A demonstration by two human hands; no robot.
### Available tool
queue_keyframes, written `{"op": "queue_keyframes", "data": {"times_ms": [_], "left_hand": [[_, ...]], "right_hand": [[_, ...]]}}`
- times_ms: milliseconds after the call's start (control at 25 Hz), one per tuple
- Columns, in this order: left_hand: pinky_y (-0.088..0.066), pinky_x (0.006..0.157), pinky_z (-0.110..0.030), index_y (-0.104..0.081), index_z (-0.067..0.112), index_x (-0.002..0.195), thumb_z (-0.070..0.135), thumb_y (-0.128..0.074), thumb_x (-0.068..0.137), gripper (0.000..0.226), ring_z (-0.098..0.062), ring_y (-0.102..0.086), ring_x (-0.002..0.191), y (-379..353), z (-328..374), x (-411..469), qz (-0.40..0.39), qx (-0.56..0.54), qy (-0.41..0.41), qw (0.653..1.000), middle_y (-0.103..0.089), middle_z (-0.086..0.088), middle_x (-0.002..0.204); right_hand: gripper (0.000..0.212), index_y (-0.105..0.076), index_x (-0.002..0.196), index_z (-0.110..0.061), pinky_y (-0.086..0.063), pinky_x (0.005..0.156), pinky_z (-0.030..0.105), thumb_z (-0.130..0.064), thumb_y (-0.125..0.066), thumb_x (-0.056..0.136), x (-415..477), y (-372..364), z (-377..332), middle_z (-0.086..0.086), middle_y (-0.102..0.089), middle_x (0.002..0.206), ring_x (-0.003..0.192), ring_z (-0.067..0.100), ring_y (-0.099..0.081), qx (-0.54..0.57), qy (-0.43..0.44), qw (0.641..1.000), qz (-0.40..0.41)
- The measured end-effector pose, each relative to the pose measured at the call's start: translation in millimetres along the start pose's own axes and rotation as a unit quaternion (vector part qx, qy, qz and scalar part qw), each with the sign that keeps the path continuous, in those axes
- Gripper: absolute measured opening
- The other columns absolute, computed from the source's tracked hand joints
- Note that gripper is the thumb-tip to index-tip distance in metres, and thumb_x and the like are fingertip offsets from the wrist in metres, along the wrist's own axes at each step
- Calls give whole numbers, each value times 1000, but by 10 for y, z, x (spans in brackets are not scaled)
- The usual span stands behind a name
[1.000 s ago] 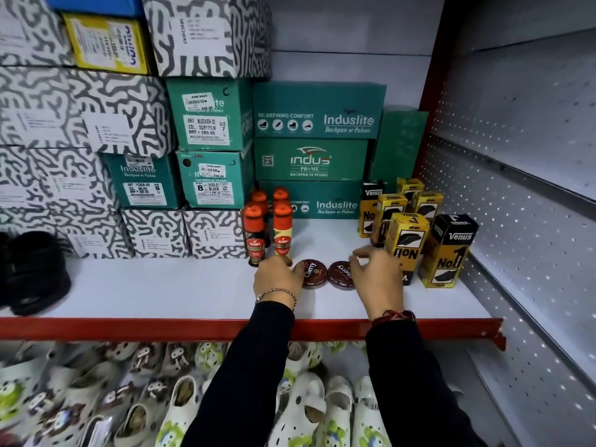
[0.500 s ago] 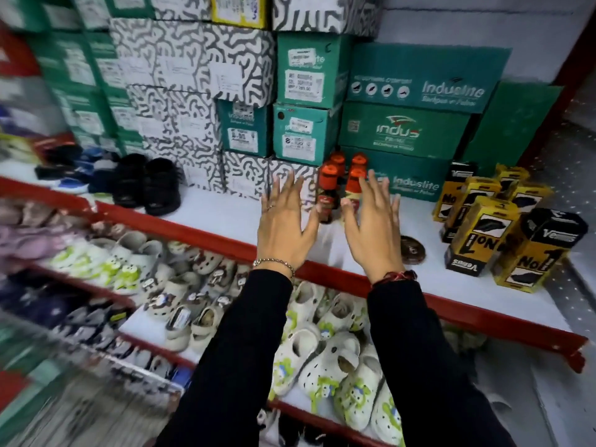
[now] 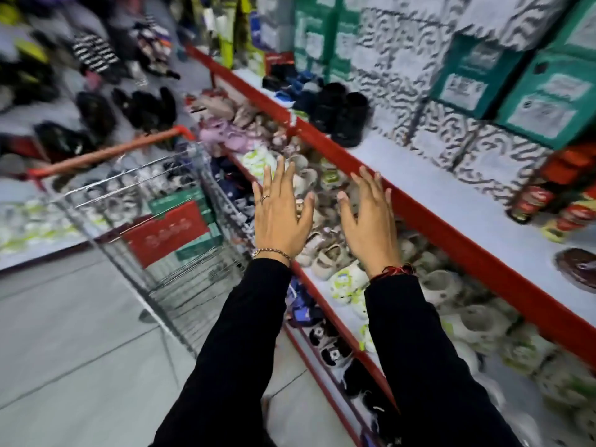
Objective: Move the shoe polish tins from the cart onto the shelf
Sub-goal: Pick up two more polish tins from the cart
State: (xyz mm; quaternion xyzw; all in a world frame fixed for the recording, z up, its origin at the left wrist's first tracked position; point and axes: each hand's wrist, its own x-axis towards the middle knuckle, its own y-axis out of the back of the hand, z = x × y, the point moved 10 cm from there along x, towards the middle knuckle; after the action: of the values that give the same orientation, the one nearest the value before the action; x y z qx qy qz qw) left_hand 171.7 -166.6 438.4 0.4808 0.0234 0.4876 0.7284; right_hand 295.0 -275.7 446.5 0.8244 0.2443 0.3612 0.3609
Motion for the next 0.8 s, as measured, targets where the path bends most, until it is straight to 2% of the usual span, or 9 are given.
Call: {"op": "queue_keyframes", "data": {"times_ms": [80, 160, 240, 280, 400, 560, 680, 800], "left_hand": [[5, 123, -37, -21, 19, 155, 46, -34, 97, 65, -17, 1, 155, 12, -597, -95, -1, 11, 62, 998, -10, 3, 166], [5, 122, -34, -20, 21, 155, 48, -35, 97, 65, -16, -1, 154, -21, -1201, -222, -5, 8, 130, 992, -11, 4, 166], [-1, 124, -38, -19, 21, 155, 47, -36, 97, 66, -16, -1, 154, -97, -1766, -388, -13, -2, 196, 980, -12, 4, 166], [-6, 124, -41, -18, 21, 155, 47, -36, 98, 66, -16, -2, 154, -151, -2030, -474, -22, -6, 228, 973, -12, 4, 166], [-15, 125, -42, -19, 20, 155, 46, -37, 98, 66, -22, -12, 153, -416, -2834, -754, -50, -21, 331, 942, -17, -1, 165], [-29, 120, -40, -29, 13, 151, 38, -43, 98, 61, -26, -30, 147, -1062, -3587, -1143, -125, 3, 416, 901, -33, -8, 158], [-37, 114, -39, -37, 11, 146, 37, -51, 94, 60, -30, -43, 138, -1730, -4032, -1578, -200, -8, 496, 845, -44, -13, 150], [-43, 107, -38, -46, 8, 139, 37, -62, 88, 62, -34, -51, 130, -2269, -4378, -2119, -232, -41, 597, 767, -53, -17, 141]], "right_hand": [[55, -39, 150, -15, 1, 121, 28, -38, -38, 101, -7, -544, -218, 0, -28, 164, 155, 19, -15, 15, 18, 998, -57], [54, -39, 150, -14, -2, 123, 28, -37, -40, 100, -47, -1112, -371, 0, -30, 163, 154, 18, -19, 25, 27, 992, -121], [54, -41, 148, -14, -15, 126, 37, -36, -43, 100, -134, -1674, -455, 2, -35, 160, 151, 20, -26, 34, 37, 981, -185], [53, -43, 147, -14, -24, 123, 39, -35, -45, 99, -192, -1947, -466, 3, -38, 159, 149, 21, -31, 44, 36, 974, -218], [49, -50, 140, -11, -42, 109, 35, -33, -50, 97, -391, -2828, -394, 8, -52, 146, 134, 27, -50, 56, 20, 946, -320], [44, -59, 130, -6, -44, 106, 37, -29, -56, 93, -752, -3974, 32, 19, -58, 135, 127, 33, -53, 5, -46, 882, -468], [36, -64, 107, -1, -50, 95, 38, -33, -61, 91, -1076, -4661, 484, 25, -62, 125, 115, 36, -61, -46, -107, 821, -559], [49, -61, 125, 0, -51, 97, 36, -31, -66, 88, -1340, -5110, 919, 21, -63, 130, 119, 34, -61, -84, -178, 782, -592]]}}
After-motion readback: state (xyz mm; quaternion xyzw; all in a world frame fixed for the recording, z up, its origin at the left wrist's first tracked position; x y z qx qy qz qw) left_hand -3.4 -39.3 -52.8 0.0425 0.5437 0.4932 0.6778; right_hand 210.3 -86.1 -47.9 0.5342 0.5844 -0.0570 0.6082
